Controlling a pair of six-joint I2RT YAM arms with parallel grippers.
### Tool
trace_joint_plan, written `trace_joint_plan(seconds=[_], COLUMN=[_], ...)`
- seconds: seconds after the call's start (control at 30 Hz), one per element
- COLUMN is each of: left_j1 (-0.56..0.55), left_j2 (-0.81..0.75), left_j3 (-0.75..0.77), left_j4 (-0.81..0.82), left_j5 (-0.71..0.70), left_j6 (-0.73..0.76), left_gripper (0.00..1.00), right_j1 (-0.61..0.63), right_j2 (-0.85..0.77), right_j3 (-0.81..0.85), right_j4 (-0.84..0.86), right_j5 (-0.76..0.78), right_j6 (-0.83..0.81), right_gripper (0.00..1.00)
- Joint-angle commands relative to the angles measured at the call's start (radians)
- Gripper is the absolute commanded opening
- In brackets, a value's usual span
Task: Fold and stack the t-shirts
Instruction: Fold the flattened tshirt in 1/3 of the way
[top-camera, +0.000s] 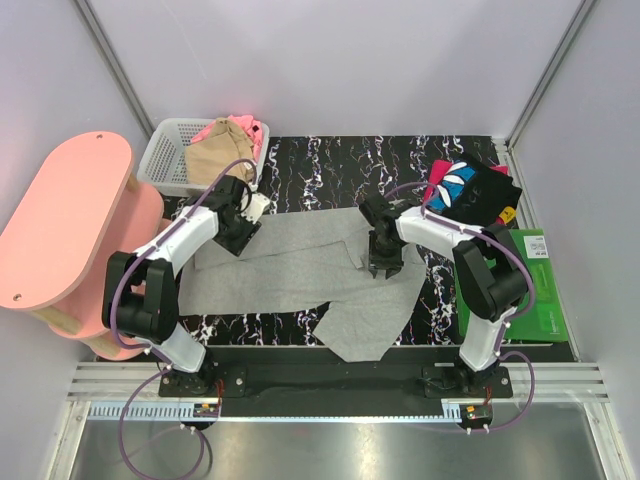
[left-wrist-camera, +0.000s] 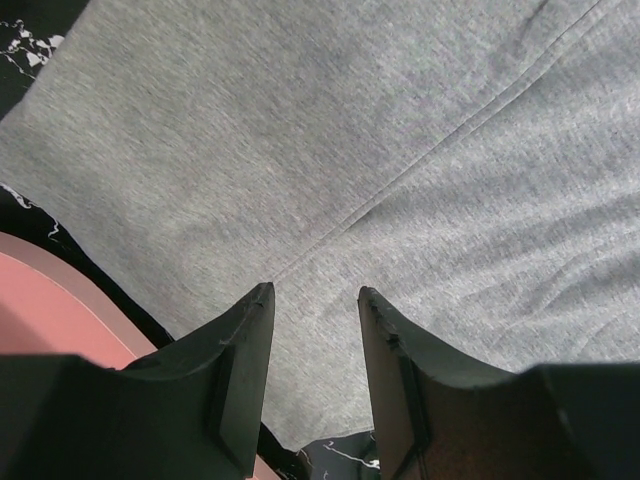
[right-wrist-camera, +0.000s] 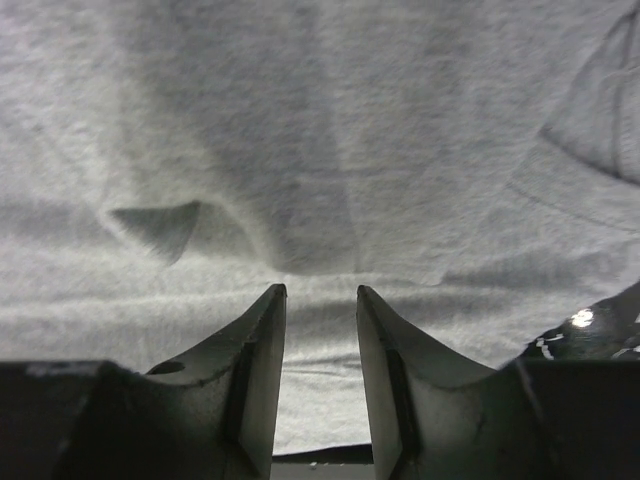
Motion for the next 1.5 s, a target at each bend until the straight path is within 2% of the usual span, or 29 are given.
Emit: trace_joint_plan(seconds=[0.0,0.27,0.6,0.7,1.0,1.47], left_j1=[0.000,0.000,0.000,0.000,0.000,0.000], left_j2=[-0.022,-0.025,-0.034,-0.048,-0.082,-0.128], left_j3=[-0.018,-0.058,-0.106,-0.127,-0.163,-0.227], left_j4=[0.035,0.055,0.075,0.078,0.081,0.081], left_j5=[-0.005,0.008,0.021,0.024,0.019,0.024], left_j6=[-0.013,-0.017,-0.020,-0.020,-0.013,0.002], left_gripper=[0.44,0.44,0.44,0.44,0.44,0.44], right_j1=[0.023,0.123,0.298,0.331,0.469,0.434], right_j2=[0.039,0.070,0.085,0.118,0.167,0.240], right_j3=[0.049,0.087,0.098,0.086,0.056,0.112], right_j4=[-0.003,0.002,0.008,0.011,0.049,-0.023], right_j5=[0.142,0.324,0.687,0.749,0.817,0.901], right_j6=[-0.052,-0.087,-0.126,-0.130,-0.110,-0.041], right_gripper=[0.43,0.41,0.39,0.39,0.45,0.44])
